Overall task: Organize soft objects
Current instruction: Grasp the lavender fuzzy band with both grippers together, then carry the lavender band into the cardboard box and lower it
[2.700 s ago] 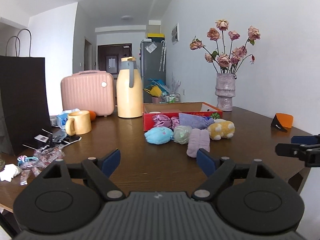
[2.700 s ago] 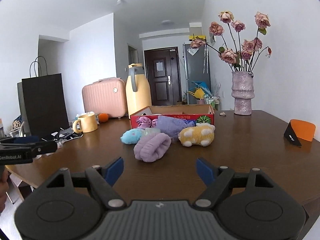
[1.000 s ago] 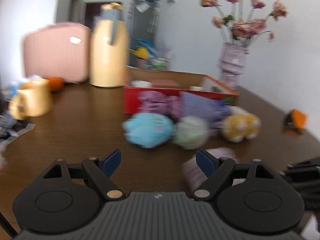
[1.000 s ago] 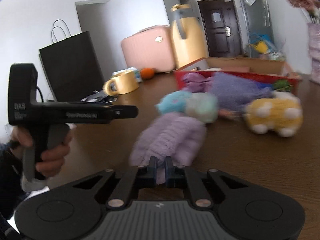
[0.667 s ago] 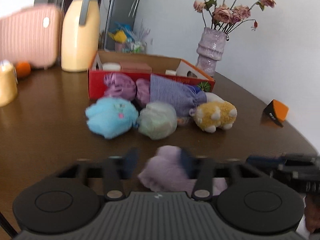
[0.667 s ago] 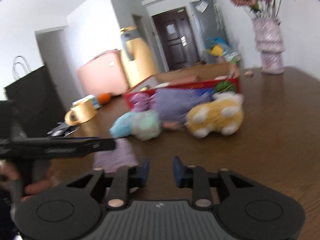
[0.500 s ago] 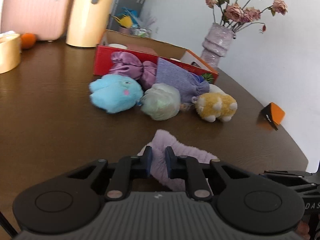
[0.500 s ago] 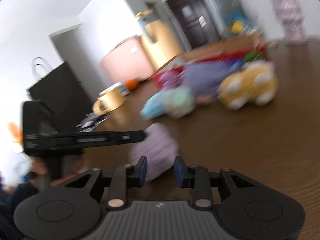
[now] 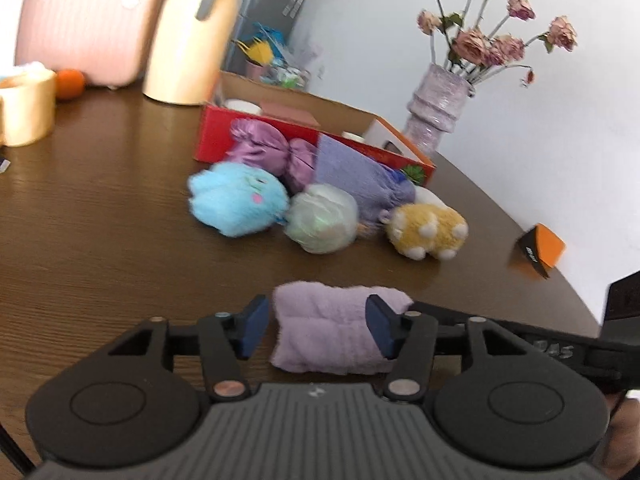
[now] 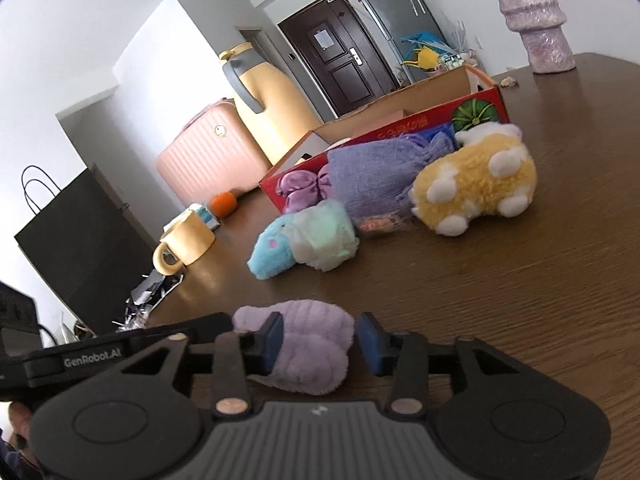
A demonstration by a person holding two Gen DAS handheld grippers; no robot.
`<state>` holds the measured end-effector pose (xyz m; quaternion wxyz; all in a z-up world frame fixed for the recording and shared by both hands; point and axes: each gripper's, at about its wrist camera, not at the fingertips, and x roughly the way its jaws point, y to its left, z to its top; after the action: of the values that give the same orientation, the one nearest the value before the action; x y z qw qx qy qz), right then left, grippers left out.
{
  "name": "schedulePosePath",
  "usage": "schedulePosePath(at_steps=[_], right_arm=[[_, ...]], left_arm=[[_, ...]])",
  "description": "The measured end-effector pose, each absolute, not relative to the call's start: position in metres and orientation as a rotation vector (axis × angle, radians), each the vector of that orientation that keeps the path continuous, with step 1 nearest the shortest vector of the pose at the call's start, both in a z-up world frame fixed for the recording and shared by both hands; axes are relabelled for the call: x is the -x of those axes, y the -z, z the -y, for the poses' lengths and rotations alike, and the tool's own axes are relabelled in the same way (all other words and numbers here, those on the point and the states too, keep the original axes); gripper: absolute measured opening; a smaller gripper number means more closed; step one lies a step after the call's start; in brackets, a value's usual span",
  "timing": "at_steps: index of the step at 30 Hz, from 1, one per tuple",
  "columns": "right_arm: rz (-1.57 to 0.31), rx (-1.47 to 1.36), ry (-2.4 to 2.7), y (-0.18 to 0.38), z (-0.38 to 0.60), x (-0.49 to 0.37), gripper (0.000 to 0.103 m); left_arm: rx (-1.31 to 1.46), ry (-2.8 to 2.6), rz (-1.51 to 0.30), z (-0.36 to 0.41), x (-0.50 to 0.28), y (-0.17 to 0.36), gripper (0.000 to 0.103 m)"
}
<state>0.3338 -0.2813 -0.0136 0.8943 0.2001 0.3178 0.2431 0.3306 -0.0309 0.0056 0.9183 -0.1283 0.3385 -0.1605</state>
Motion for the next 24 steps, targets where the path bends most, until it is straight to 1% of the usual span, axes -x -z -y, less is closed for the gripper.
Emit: schedulePosePath(at_steps=[1,3,5,6,7,8,9,10,13,19,24], right_arm=[[-0.660,-0.422,-0.508,0.015,0.281,-0.335,0.042],[-0.671,-0.425,-0.496,0.018,0.277,-0.337,0.041],[-0.680,-0.439,-0.477,0.024,0.277,-0.335,0.038],[-0.685,-0.450,-0.474,0.026,0.278,-0.336,0.037],[-0.692,-0.461,-0.479,0.029,0.279,-0.337,0.034],[-0.696,-0.467,-0.485,0.031,0.279,-0.338,0.031],[-0.699,-0.468,-0.492,0.032,0.279,-0.338,0.024],[-0.701,-0.467,-0.501,0.032,0.279,-0.339,0.023],[-0.698,-0.447,-0.517,0.030,0.274,-0.340,0.020],[-0.641,-0.414,-0.529,0.016,0.271,-0.336,0.020],[-0.582,-0.417,-0.532,-0.002,0.276,-0.345,0.020]], left_arm=[[0.253,0.344,-0.697,0.033,-0.332,-0.004,0.058],[0.227,0.333,-0.714,0.037,-0.336,0.000,0.058],[0.220,0.333,-0.731,0.039,-0.340,0.005,0.055],[0.226,0.336,-0.739,0.038,-0.341,0.006,0.044],[0.239,0.343,-0.743,0.037,-0.341,0.007,0.035],[0.249,0.338,-0.742,0.036,-0.341,0.006,0.033],[0.251,0.337,-0.738,0.036,-0.340,0.006,0.026],[0.252,0.337,-0.734,0.035,-0.339,0.005,0.023],[0.257,0.344,-0.715,0.033,-0.335,-0.001,0.019],[0.253,0.359,-0.643,0.035,-0.334,-0.020,0.018],[0.259,0.380,-0.575,0.034,-0.370,-0.053,0.018]])
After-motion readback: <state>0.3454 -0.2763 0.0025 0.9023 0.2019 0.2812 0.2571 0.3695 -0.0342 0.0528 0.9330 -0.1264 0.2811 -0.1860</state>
